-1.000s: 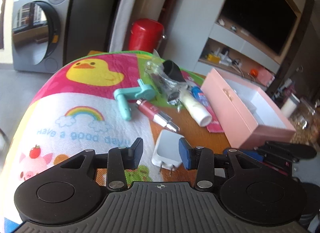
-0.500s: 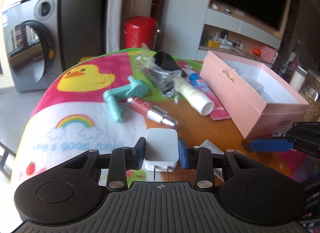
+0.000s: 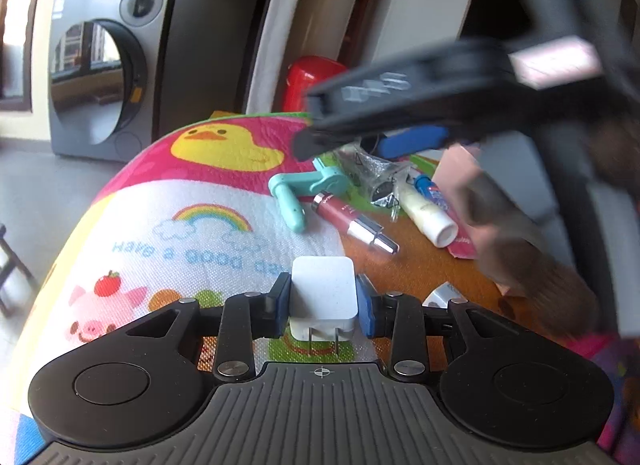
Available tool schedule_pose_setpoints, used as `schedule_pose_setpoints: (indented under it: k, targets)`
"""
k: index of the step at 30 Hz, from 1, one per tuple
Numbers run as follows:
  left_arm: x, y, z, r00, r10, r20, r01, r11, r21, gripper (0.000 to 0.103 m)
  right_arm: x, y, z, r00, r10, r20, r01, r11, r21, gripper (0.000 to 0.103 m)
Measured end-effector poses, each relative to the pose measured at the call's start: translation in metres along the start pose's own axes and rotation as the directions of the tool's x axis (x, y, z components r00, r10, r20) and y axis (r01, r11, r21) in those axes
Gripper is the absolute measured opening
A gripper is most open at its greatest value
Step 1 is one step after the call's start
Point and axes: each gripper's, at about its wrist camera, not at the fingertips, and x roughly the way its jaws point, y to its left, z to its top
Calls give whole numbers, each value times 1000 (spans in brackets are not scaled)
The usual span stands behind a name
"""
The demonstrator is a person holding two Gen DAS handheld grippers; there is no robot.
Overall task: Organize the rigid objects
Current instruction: 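Grasp the red-and-silver tube with the right tool while the left tool holds the charger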
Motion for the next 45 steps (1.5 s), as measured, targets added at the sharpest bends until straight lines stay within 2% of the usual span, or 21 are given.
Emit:
schedule_pose_setpoints:
  k: [2,5,8,11,13,14,15,19,23,27,29,33,34,35,36,39,42,45]
  targets:
    - [0,-1,0,1000,2,-1,-2,1000,3,37,26,0,9,998,1,-58,-1,1000,1,84]
    - [1,5,0,1000,-21,-1,21,999,-31,38,58,3,13,990,-59,-125,55,998,-33,84]
    - [1,8,-1,1000,-32,-2,31,999,-44,38,66,5,12,987,-72,-145,63,996,-66,84]
    - [0,8,-1,1000,-30,-3,29,999,-40,38,55,14,8,987,-72,-145,56,992,-112,63]
    - [1,8,-1,1000,-30,-3,30,999,-40,38,40,19,7,989,-73,-125,56,988,-141,37]
    - [1,8,-1,1000,-30,-3,30,999,-41,38,31,21,7,990,-67,-124,48,988,-149,17]
    - [1,8,-1,1000,-30,-3,30,999,-40,38,22,21,7,991,-52,-122,34,989,-143,11]
    - [1,9,-1,999,-32,-5,32,999,-43,39,-8,19,4,994,-19,-106,3,989,-151,11]
    - [2,7,-1,1000,-30,-6,29,999,-39,39,-15,8,-2,992,14,-126,-27,995,-99,13]
    - [2,7,-1,1000,-29,-6,29,999,-37,39,-5,5,-12,989,50,-142,-60,996,-68,32]
    - [3,7,-1,1000,-27,-7,27,999,-36,39,5,8,-16,987,52,-154,-64,995,-73,33]
    - [3,10,-1,999,-38,-4,38,998,-52,39,31,13,-24,975,47,-216,-66,994,-82,33]
    - [3,11,-2,999,-41,-3,41,998,-56,39,29,14,-24,979,44,-197,-63,994,-91,33]
    - [3,12,-2,999,-42,-2,42,997,-57,39,28,15,-23,978,35,-206,-58,993,-104,23]
    - [3,12,-2,999,-41,-2,41,998,-56,39,24,15,-23,978,25,-207,-49,993,-111,20]
    - [3,11,-2,999,-38,-4,37,998,-51,39,0,10,-25,985,37,-170,-55,993,-103,20]
    - [2,9,-1,999,-34,-4,34,999,-41,38,-42,-1,-35,989,72,-126,-80,995,-59,20]
    - [-2,-1,-1,999,-49,1,49,999,20,38,-91,-13,-58,996,63,-62,-66,997,-42,20]
